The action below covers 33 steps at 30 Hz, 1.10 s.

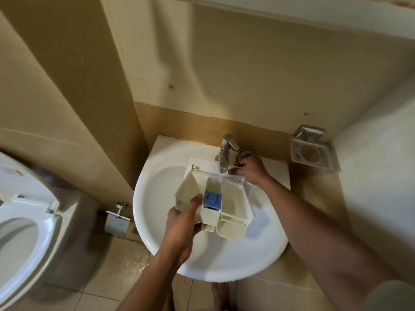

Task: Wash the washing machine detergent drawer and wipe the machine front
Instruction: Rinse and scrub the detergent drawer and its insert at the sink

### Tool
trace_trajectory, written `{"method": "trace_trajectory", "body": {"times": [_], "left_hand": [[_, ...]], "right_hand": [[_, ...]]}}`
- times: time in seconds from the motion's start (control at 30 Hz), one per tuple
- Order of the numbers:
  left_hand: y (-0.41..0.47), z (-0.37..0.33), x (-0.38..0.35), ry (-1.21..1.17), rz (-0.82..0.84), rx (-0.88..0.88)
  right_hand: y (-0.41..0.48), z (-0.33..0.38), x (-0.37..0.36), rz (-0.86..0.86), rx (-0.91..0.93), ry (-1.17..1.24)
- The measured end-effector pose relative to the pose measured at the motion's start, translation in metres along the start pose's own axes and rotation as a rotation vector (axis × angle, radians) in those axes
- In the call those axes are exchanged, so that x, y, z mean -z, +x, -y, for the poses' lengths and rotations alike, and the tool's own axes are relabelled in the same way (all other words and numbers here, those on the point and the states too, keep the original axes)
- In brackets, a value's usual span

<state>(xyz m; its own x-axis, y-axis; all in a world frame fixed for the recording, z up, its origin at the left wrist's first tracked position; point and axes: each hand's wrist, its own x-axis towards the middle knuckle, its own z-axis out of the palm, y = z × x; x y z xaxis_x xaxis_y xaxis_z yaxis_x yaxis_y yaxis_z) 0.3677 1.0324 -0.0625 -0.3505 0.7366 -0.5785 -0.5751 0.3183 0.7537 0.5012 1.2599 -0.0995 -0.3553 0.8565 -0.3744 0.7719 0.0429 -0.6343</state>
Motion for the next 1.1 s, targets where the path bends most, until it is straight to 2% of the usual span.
{"method": "trace_trajectory", "body": {"times": [0.1,0.5,0.77,0.97,1.1], "left_hand": [[0.004,-0.003,-0.009,0.007,-0.016,-0.023],[0.007,-0.003,-0.022,-0.012,-0.002,-0.037],[0.020,0.007,0.028,0.085,-0.071,0.054],[0.028,0.008,0.050,0.158,-0.180,0.083],[0.033,0.010,0.072,0.103,-0.237,0.121]], "right_hand": [[0.007,-0.004,0.002,-0.077,0.013,0.011],[0.014,-0.007,0.008,-0.151,0.083,-0.130],[-0.028,-0.022,-0.019,-0.216,0.071,-0.181],[-0.052,-0.036,-0.042,-0.102,0.083,-0.157],[-0.074,-0.024,-0.049,-0.135,0.111,-0.118]]}}
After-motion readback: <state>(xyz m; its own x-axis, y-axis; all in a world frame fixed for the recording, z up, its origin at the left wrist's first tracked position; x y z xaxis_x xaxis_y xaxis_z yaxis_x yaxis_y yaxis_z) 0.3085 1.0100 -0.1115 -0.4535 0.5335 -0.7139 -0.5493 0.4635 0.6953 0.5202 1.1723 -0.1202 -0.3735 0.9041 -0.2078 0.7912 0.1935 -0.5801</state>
